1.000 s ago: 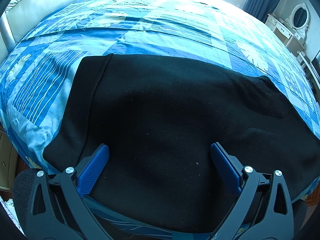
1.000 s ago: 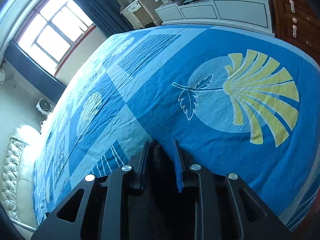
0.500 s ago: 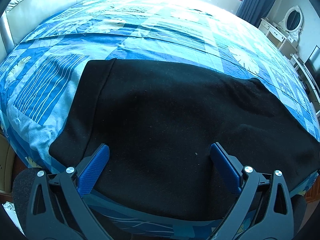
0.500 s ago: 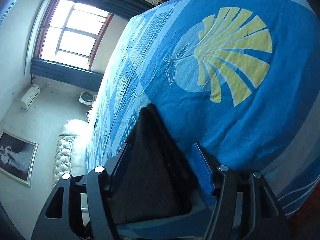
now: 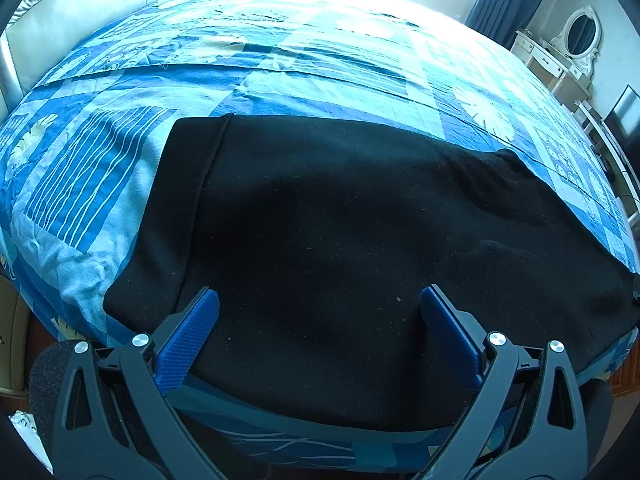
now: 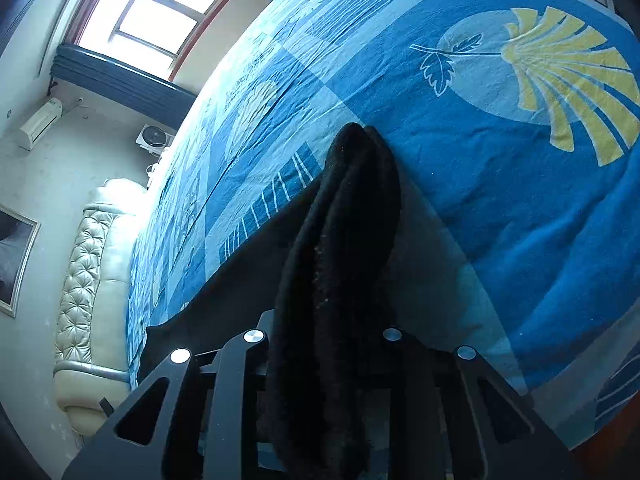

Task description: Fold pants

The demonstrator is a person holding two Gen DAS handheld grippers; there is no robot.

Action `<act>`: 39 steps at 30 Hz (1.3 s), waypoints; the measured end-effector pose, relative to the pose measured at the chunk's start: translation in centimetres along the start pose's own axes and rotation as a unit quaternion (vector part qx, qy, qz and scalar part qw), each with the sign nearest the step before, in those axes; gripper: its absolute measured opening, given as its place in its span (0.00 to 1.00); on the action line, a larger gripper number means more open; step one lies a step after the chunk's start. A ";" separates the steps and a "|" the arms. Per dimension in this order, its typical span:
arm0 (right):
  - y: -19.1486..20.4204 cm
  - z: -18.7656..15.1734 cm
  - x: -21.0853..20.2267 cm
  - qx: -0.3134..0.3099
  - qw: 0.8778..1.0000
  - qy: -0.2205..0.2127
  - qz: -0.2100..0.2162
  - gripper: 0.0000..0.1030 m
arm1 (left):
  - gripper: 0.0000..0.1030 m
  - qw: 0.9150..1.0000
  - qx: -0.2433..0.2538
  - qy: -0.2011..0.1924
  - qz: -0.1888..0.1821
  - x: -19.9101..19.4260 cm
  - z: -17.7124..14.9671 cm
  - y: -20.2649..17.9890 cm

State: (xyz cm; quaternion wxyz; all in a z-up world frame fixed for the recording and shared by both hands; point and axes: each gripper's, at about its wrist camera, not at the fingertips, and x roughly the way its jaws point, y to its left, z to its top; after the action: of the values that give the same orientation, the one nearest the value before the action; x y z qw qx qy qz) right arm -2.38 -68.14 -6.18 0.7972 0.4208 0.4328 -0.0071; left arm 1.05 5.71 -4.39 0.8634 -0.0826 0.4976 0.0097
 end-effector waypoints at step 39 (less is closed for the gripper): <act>30.8 -20.9 16.2 -0.276 0.957 0.079 -0.041 0.22 | 0.98 0.998 0.061 -0.013 -0.005 -1.5 -0.8 -2.5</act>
State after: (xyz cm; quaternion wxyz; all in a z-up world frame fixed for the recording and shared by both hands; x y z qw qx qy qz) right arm 5.08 -28.37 -2.63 0.8445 0.1657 0.4964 0.1136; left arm -0.15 3.27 -3.13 0.8732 -0.0325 0.4856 -0.0243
